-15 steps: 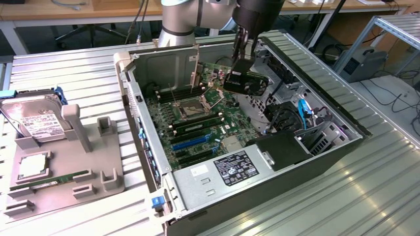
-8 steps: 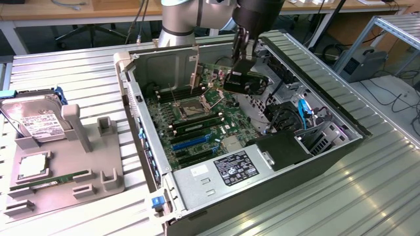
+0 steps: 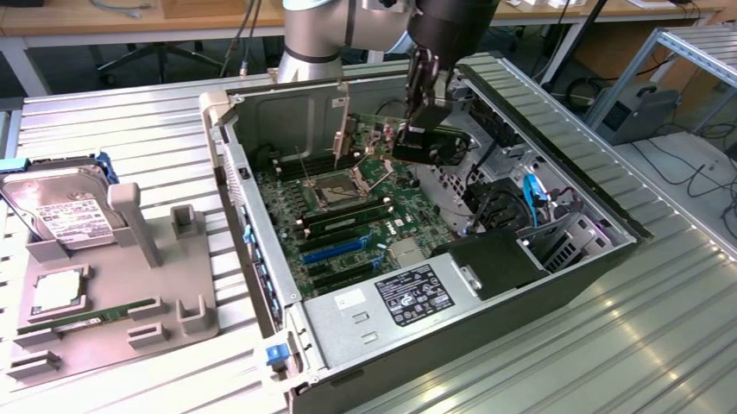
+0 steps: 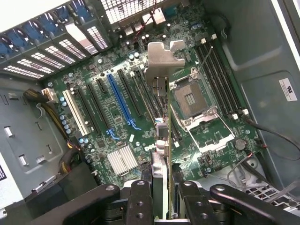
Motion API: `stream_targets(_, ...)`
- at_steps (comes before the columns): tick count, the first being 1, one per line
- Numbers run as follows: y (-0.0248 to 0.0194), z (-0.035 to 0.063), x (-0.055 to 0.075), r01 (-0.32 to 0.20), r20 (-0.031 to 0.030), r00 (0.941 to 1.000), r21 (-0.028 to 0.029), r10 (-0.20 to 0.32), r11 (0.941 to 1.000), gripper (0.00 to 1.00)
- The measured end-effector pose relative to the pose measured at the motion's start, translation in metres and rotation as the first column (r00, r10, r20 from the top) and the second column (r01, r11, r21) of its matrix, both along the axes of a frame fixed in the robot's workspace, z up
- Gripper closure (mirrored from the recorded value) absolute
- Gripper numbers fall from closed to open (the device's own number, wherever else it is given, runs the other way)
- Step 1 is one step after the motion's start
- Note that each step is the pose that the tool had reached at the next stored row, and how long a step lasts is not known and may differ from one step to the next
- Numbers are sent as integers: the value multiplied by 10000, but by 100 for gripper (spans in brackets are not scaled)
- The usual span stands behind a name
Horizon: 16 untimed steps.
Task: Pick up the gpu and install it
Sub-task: 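Insert the gpu into the slot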
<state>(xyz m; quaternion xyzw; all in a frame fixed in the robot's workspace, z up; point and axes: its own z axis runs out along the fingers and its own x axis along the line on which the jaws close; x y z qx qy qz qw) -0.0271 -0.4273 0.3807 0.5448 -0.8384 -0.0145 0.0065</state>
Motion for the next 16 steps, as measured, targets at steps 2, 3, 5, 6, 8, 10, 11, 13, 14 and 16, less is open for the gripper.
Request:
stream_targets(2, 0, -3, 1, -243, 0, 9997, 0, 243, 9997, 73)
stream_targets(3, 0, -3, 1, -283, 0, 9996, 1, 283, 9996, 73)
stream_targets(5, 0, -3, 0, -328, 0, 9995, 0, 328, 9995, 73)
stream_targets(6, 0, -4, -1, -367, 1, 9993, 0, 367, 9993, 73)
stream_targets(8, 0, -4, 0, -423, 1, 9991, 1, 423, 9991, 73)
stream_targets(10, 0, -4, 0, -504, 1, 9987, 0, 504, 9987, 73)
stream_targets(11, 0, -5, 0, -529, 1, 9986, 1, 529, 9986, 73)
stream_targets(13, 0, -5, 0, -585, 1, 9983, 1, 585, 9983, 73)
stream_targets(14, 0, -5, 0, -608, 1, 9982, 1, 608, 9982, 73)
stream_targets(16, 0, -5, 0, -644, 1, 9979, 0, 644, 9979, 73)
